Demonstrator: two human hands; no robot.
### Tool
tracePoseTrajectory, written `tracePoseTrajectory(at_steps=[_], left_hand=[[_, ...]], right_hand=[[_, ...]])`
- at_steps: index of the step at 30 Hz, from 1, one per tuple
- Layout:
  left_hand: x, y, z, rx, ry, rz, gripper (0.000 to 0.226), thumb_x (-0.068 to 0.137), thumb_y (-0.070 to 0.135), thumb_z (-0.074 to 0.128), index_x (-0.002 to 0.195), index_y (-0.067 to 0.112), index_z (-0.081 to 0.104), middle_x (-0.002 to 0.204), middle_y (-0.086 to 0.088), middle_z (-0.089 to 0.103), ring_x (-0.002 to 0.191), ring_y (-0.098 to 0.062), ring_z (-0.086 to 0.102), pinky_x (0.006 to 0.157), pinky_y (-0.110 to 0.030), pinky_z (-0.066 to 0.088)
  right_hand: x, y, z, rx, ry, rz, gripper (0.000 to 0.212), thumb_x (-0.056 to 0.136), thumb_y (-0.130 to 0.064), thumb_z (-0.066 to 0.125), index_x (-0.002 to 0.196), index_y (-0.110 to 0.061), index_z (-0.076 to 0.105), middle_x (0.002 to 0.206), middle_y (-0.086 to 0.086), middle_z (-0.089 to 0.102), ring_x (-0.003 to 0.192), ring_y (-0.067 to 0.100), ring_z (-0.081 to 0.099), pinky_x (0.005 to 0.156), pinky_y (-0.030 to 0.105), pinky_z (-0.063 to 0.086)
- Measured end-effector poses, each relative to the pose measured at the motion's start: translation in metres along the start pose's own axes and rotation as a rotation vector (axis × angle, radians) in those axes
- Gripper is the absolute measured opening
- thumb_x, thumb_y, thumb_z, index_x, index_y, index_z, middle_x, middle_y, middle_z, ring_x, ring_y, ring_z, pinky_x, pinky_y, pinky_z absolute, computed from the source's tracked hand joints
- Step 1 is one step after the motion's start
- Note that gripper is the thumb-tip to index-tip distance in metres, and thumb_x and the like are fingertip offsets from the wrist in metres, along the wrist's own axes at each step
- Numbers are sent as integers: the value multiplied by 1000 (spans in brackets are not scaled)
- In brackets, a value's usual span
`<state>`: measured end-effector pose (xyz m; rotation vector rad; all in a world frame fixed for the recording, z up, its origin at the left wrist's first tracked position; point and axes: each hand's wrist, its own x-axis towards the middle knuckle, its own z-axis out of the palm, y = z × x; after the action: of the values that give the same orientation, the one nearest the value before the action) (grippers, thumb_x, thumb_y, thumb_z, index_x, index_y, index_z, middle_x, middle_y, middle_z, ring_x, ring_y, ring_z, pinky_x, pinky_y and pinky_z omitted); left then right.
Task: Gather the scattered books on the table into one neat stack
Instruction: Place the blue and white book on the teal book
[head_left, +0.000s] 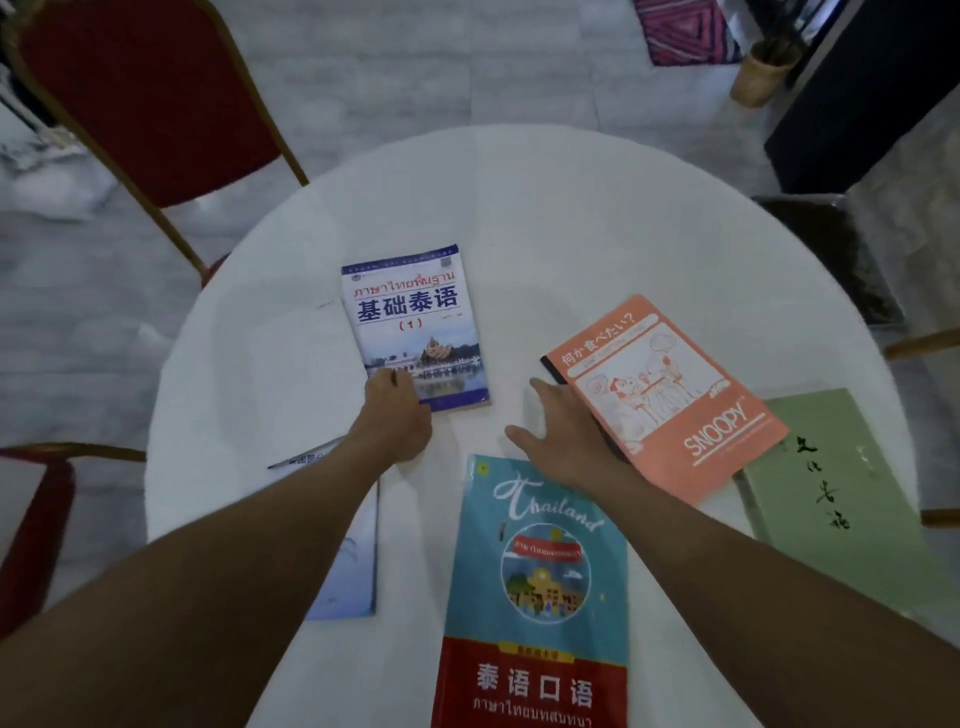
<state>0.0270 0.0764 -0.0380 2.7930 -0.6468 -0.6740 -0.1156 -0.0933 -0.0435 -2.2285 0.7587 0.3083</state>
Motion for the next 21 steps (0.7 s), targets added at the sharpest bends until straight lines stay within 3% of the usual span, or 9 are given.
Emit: tracePoseTrajectory(at_steps=[5,10,14,18,21], left_hand=[[4,-35,-5,-41,74,-130,54,97,33,50,140,3,34,144,-21,31,132,-35,33,106,-43,40],[16,-48,-7,-112,95,-178,50,96,34,54,135,8,37,135,-17,38,124,-30,36,97,-38,42],[28,-44,-5,-171,124,-269,53,91,34,60,131,7,36,131,-18,40,119,-29,40,90,-33,41],[39,-37,-11,-258,147,-509,75,77,31,78,133,7,34,132,-18,42,123,-32,43,97,-40,44],[45,-36,-15,-408,159,-547,76,74,28,83,131,9,37,130,-16,43,120,-28,48,93,-37,49]], right_hand=[[38,-42,20,15,-57,-102,61,95,-39,60,148,-18,39,147,9,40,136,27,42,109,39,41],[63,-64,37,5,-18,-63,58,95,-34,63,145,-12,42,139,10,40,128,26,44,109,38,42],[71,-67,48,29,-7,-35,77,94,-19,67,157,-13,23,136,11,34,127,25,39,109,31,36],[76,-70,51,27,7,-7,79,92,-16,68,156,-14,22,138,13,34,130,28,38,110,33,36],[75,-71,51,35,-2,4,81,92,-16,68,157,-12,19,143,14,32,134,29,36,112,33,33]])
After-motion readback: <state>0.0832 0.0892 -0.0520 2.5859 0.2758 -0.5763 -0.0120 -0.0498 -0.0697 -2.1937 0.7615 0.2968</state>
